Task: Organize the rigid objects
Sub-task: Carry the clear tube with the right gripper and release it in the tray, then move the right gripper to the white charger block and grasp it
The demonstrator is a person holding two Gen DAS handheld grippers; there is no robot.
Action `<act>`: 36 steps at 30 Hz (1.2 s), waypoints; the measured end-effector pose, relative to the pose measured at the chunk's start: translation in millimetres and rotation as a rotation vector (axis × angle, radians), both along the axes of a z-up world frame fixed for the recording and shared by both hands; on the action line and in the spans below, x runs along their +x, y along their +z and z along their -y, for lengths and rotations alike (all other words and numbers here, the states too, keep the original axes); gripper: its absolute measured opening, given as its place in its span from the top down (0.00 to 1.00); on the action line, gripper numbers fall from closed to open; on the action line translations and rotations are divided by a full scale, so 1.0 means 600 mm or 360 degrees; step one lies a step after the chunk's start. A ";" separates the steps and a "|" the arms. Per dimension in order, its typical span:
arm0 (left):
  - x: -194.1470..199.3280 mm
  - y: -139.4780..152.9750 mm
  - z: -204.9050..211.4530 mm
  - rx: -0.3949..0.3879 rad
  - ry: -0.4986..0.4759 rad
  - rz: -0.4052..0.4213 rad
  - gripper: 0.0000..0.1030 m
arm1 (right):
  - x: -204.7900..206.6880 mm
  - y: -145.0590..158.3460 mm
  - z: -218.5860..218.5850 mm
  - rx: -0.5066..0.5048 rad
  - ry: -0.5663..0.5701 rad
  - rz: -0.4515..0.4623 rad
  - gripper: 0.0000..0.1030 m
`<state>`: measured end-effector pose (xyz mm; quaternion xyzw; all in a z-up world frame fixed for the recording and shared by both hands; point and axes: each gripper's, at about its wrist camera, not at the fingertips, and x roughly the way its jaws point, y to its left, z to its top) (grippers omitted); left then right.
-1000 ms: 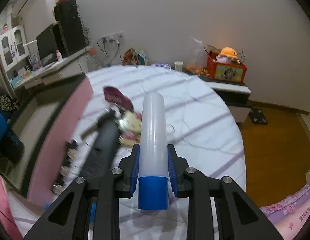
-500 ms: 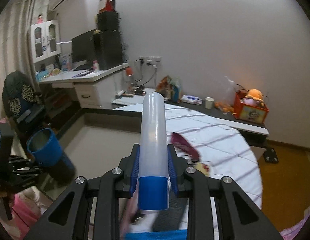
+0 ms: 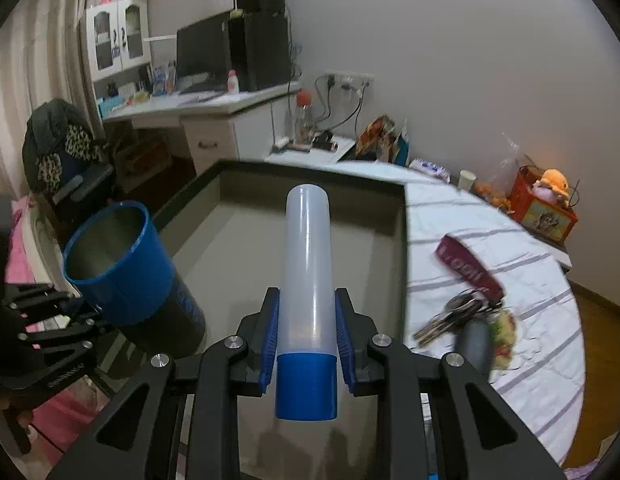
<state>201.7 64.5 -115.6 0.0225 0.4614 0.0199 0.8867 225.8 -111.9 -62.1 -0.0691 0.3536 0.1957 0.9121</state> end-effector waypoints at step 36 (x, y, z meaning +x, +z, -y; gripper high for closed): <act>-0.001 -0.004 -0.001 0.0013 0.0003 -0.0008 0.80 | -0.079 0.050 0.137 -0.0054 -0.0279 0.0169 0.37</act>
